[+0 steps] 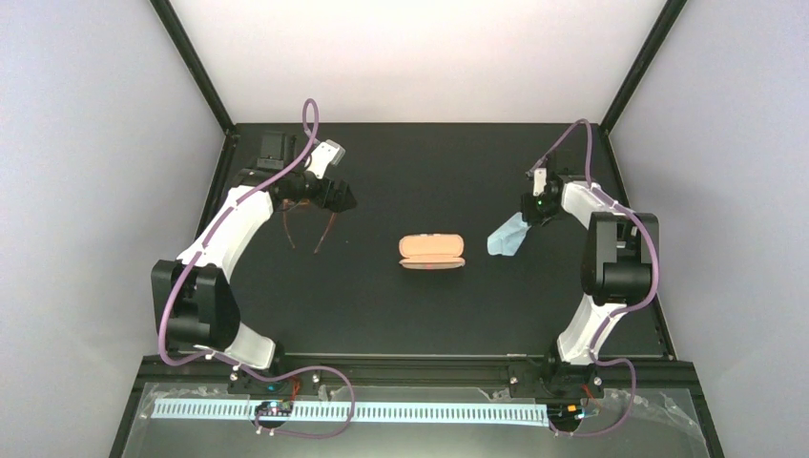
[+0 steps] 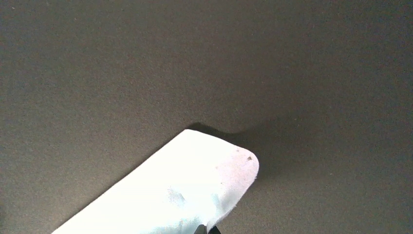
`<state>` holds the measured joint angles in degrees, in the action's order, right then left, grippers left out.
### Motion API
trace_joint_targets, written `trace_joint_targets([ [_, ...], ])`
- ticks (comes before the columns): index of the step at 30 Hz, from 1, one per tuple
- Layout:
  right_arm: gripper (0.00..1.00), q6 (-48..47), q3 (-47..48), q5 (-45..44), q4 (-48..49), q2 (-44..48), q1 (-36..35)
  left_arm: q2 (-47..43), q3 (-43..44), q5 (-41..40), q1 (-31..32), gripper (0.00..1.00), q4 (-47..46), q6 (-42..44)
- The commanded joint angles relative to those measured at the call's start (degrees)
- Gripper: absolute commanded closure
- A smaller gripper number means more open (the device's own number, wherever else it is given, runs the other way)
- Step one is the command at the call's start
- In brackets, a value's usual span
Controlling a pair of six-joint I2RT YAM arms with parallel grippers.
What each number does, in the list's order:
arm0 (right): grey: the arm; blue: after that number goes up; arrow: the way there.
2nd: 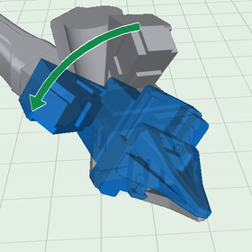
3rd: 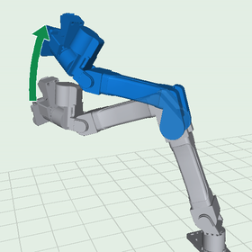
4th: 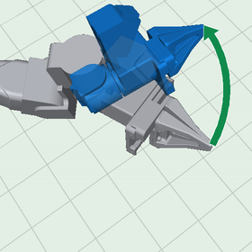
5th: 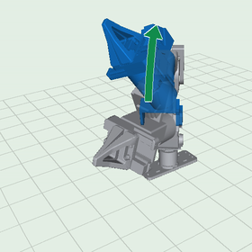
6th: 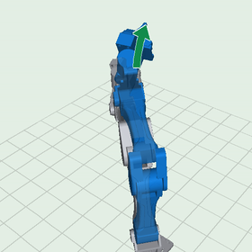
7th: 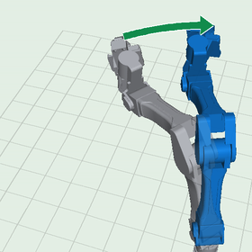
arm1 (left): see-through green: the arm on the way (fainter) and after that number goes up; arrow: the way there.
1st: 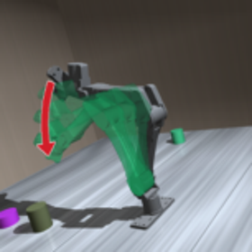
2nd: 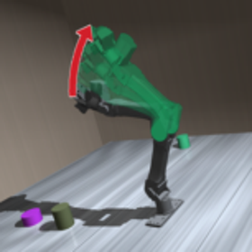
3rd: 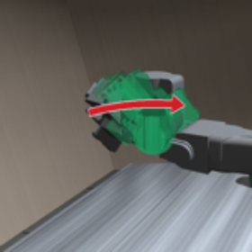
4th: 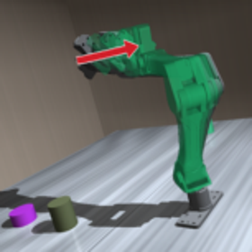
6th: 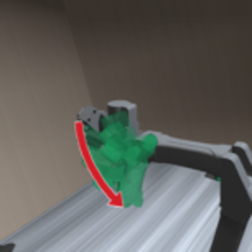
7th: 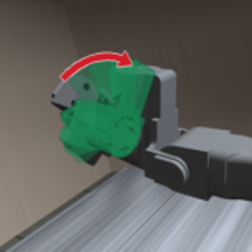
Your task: Organize the sunglasses
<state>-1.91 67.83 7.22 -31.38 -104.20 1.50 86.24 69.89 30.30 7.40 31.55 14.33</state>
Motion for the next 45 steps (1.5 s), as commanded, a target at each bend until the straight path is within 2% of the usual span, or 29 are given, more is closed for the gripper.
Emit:
trace_joint_targets([
  [1, 0.99, -1.9, 1.7, 1.0, -0.4, 1.2, 0.3, -1.3, 0.2, 1.0, -0.2, 0.01, -1.0, -0.6],
  [5, 0.99, -5.6, 1.8, 3.9, -0.8, 5.2, 0.3, -1.9, -0.2, 0.6, -0.2, 0.01, -2.1, -0.7],
  [9, 0.99, -13.0, 4.3, 14.8, -6.6, 10.2, -0.1, -5.5, -3.4, 2.3, -0.2, 0.01, -6.7, 1.8],
  [13, 0.99, -23.4, 6.3, 24.4, -15.4, 16.1, -2.6, -10.4, -7.4, 6.9, -0.2, 0.01, -12.2, 8.9],
  [16, 0.99, -31.4, 7.7, 26.8, -21.9, 20.4, -7.4, -11.0, -6.2, 10.8, -0.2, 0.01, -11.0, 12.7],
  [19, 0.98, -35.6, 9.4, 29.7, -26.9, 23.7, -12.9, -10.5, -4.0, 14.9, -0.2, 0.01, -8.1, 13.5],
  [24, 0.96, -40.0, 13.9, 32.4, -35.0, 24.7, -23.5, -10.2, -2.4, 15.0, -0.3, 0.01, -7.0, 11.6],
  [29, 0.94, -40.4, 16.1, 33.8, -37.2, 23.3, -34.4, -11.1, -2.4, 16.4, -0.2, 0.01, -5.9, 12.5],
  [34, 0.95, -38.7, 15.9, 33.6, -35.2, 18.8, -42.7, -12.1, -4.6, 17.2, -0.3, 0.01, -3.8, 17.5],
  [36, 0.96, -36.8, 15.9, 33.2, -33.0, 17.4, -43.3, -12.5, -6.3, 17.1, -0.3, 0.01, -4.0, 18.4],
  [39, 0.94, -31.7, 12.5, 26.7, -25.7, 17.3, -43.1, -14.6, -9.7, 17.2, -0.2, 0.01, -6.0, 18.8],
  [42, 0.85, -27.8, 7.3, 21.0, -19.5, 17.0, -41.3, -15.3, -12.2, 16.2, 0.1, 0.01, -7.4, 19.3],
  [45, 0.7, -22.5, 5.8, 18.2, -16.0, 14.5, -36.3, -15.0, -13.4, 14.4, 1.2, 0.01, -7.9, 19.6],
])
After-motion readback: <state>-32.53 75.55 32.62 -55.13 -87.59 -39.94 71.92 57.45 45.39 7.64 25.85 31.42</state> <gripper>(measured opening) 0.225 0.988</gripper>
